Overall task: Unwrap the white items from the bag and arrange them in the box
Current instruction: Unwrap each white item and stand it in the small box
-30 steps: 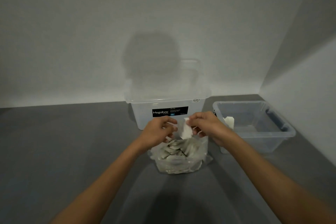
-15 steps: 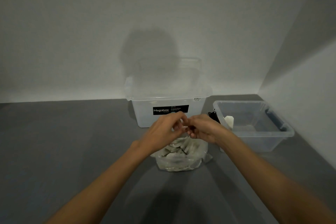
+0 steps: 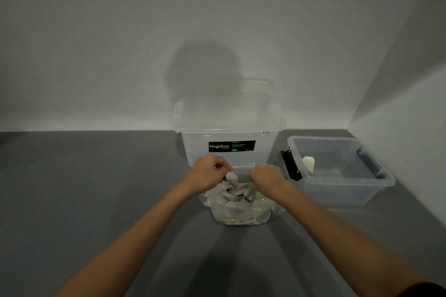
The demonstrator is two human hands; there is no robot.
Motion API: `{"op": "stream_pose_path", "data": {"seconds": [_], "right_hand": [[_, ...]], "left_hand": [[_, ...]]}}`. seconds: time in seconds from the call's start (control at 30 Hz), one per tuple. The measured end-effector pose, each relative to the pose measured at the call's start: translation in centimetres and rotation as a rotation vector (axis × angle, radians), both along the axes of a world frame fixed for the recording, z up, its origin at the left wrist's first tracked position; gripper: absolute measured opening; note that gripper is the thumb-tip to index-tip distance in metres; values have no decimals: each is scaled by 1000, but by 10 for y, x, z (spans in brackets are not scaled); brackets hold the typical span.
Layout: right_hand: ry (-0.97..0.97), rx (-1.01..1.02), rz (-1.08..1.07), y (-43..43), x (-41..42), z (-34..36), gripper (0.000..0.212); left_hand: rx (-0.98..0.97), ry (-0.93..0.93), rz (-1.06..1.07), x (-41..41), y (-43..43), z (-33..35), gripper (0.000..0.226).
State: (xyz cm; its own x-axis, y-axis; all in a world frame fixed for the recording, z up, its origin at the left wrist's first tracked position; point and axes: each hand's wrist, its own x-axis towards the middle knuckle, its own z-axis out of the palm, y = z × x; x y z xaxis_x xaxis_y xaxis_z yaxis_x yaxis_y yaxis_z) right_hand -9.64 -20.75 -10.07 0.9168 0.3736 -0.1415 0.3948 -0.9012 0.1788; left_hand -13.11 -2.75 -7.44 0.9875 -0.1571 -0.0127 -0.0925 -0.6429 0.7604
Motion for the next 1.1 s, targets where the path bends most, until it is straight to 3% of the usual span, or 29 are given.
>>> {"op": "stream_pose_path", "data": {"seconds": [0.13, 0.33, 0.63, 0.9, 1.1], "right_hand": [[10, 71, -29, -3, -3, 4, 27], [85, 446, -73, -16, -10, 38, 18], [402, 716, -242, -49, -18, 119, 15], [223, 630, -306, -129, 7, 153, 19], [154, 596, -385, -194, 36, 142, 16]], "left_hand": [[38, -8, -6, 0, 6, 1, 27], [166, -142, -26, 1, 14, 9, 9], [102, -160, -156, 9, -1, 43, 11], [-13, -195, -205, 37, -67, 83, 10], [-33, -198, -226, 66, -136, 85, 10]]}}
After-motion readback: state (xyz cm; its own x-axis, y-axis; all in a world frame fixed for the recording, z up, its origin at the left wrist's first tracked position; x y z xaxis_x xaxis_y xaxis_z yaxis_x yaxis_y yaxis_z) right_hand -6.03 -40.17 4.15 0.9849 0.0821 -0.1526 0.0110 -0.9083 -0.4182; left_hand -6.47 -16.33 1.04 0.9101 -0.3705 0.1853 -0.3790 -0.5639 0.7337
